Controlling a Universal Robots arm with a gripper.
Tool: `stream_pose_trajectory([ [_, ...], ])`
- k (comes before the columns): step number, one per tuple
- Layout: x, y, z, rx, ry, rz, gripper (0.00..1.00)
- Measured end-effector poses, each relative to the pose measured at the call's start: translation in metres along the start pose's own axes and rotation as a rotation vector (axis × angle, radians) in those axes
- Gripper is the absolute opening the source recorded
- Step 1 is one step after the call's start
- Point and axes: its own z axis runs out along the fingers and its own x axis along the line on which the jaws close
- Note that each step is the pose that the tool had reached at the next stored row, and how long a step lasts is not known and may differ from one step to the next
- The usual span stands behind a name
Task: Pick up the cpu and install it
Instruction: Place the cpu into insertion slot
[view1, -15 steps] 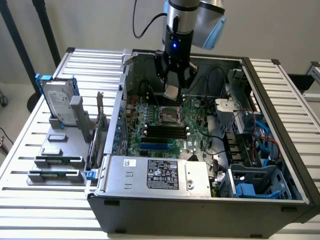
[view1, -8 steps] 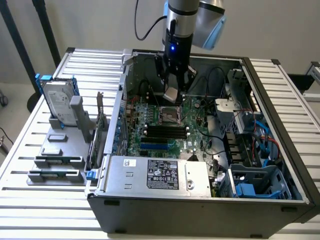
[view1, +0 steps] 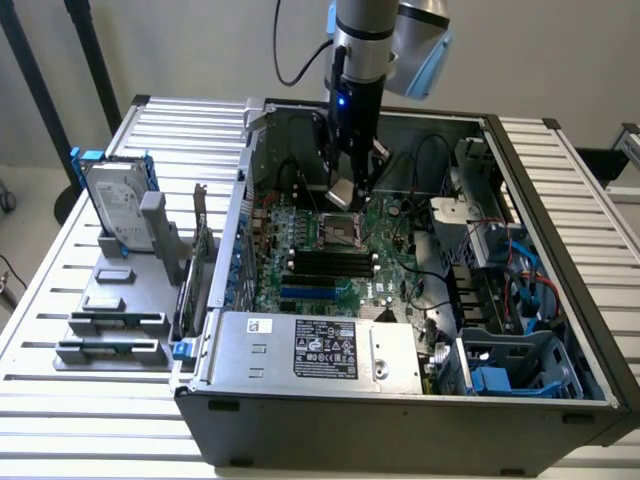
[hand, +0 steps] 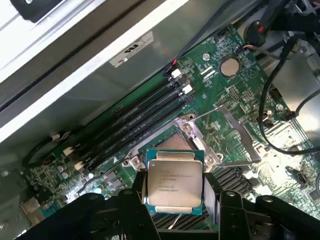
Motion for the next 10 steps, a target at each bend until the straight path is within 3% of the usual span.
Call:
stream_pose_trajectory([
  [10, -0.0003, -0.0001, 0.0082, -0.005, -0.0022, 0.181, 0.55],
])
